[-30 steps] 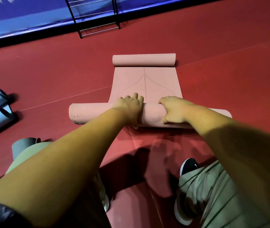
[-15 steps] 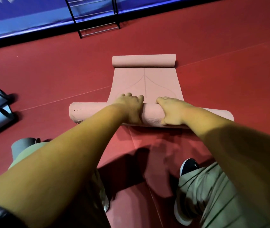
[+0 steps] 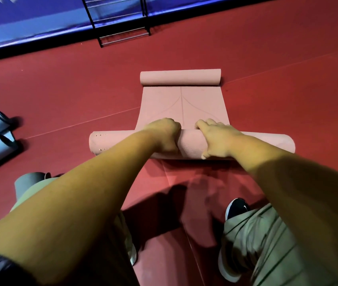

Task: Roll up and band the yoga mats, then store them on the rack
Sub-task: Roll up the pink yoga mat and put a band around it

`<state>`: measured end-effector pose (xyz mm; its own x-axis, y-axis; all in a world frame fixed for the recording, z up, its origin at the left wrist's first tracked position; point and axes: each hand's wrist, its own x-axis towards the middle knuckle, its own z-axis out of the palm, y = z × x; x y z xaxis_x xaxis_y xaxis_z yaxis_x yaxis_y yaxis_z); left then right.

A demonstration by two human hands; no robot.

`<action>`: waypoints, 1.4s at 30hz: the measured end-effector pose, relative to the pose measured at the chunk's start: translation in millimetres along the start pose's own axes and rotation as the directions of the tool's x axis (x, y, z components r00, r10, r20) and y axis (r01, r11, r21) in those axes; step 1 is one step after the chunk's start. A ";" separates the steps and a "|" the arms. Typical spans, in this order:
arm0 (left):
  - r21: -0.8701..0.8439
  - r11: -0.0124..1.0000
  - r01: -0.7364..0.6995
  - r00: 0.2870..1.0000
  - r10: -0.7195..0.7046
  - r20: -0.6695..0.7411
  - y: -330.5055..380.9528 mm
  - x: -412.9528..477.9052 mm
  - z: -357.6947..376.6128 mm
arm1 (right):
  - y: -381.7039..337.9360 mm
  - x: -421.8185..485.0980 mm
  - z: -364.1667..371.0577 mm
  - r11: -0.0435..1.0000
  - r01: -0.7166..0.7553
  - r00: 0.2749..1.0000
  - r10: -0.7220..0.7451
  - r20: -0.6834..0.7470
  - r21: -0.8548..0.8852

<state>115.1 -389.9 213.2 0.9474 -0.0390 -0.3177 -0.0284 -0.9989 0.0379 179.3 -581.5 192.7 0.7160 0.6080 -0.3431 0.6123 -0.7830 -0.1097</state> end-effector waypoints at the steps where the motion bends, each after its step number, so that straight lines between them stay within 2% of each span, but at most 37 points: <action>1: 0.020 1.000 -0.003 1.000 0.003 -0.004 -0.2 0.4 1.1 | -0.4 0.4 -1.3 1.000 0.002 1.000 -0.002 -0.002 0.002; 8: 0.298 0.954 -0.013 0.996 0.040 -0.084 9.2 -1.4 9.0 | 2.0 2.5 -8.6 0.997 0.004 1.000 -0.005 0.013 0.079; 14: 0.086 0.996 -0.008 0.991 0.019 -0.129 -0.9 2.9 9.6 | 3.1 1.7 -6.6 0.997 0.012 1.000 -0.012 -0.010 0.074; 21: -0.010 1.000 -0.011 1.000 0.011 0.002 -11.6 6.5 7.5 | 1.1 3.4 1.6 0.999 0.016 0.999 -0.017 -0.038 -0.034; 25: 0.080 0.996 -0.032 0.998 0.036 -0.043 -7.0 4.7 10.5 | 0.4 4.7 -0.5 0.999 0.015 0.999 -0.016 -0.034 -0.030; 29: 0.267 0.963 -0.041 0.991 0.073 -0.111 6.8 2.3 12.0 | 3.2 4.1 -2.0 1.000 -0.016 1.000 0.016 0.006 0.018; 33: 0.361 0.932 0.022 0.997 0.008 -0.080 18.3 3.5 17.7 | 2.8 3.4 -4.4 0.999 -0.030 0.999 0.029 0.026 0.038; 38: 0.224 0.975 0.007 0.990 0.025 -0.138 15.5 4.7 17.4 | 0.5 1.2 -4.1 0.998 -0.048 0.999 0.047 0.028 0.046; 42: 0.033 0.999 -0.033 0.993 0.037 -0.111 2.2 8.6 17.6 | 0.9 0.5 -0.9 0.999 -0.030 0.999 0.029 -0.021 -0.014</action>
<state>117.6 -392.9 193.9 0.9752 -0.0723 -0.2093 -0.0703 -0.9974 0.0173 180.5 -581.8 193.3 0.7403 0.5874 -0.3269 0.5955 -0.7987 -0.0866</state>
